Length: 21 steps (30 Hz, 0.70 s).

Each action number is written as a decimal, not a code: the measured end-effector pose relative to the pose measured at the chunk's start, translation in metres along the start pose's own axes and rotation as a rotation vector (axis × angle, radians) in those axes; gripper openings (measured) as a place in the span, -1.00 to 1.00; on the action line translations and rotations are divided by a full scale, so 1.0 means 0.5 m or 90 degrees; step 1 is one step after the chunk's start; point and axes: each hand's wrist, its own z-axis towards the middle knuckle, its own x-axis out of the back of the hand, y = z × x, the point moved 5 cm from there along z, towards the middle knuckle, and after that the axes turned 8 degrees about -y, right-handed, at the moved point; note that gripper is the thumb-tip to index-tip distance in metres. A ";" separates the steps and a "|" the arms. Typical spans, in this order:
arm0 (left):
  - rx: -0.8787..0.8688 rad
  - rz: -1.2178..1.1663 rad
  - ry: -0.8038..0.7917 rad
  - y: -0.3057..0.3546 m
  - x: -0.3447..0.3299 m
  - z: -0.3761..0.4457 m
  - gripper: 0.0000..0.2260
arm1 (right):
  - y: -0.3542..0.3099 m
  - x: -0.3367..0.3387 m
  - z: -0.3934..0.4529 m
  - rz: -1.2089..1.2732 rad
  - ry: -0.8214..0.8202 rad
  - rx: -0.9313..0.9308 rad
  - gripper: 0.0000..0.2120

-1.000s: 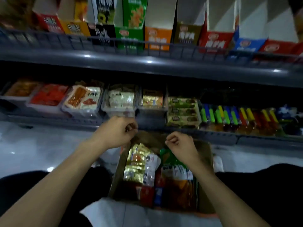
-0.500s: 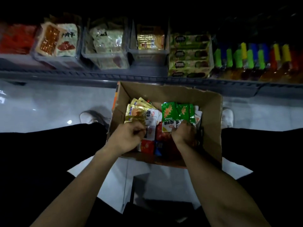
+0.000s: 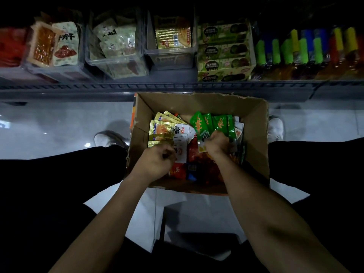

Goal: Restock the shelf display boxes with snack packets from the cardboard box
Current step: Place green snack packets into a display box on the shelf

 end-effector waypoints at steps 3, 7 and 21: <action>0.029 -0.038 0.013 -0.002 -0.001 0.007 -0.88 | -0.014 0.053 -0.034 0.057 0.044 0.104 -0.91; 0.031 0.014 0.080 0.001 0.012 0.010 -0.74 | -0.034 0.115 -0.071 0.124 -0.041 0.242 -0.82; 0.014 0.197 0.109 0.018 0.007 0.015 -0.72 | -0.111 0.126 -0.110 0.202 -0.294 0.260 -0.87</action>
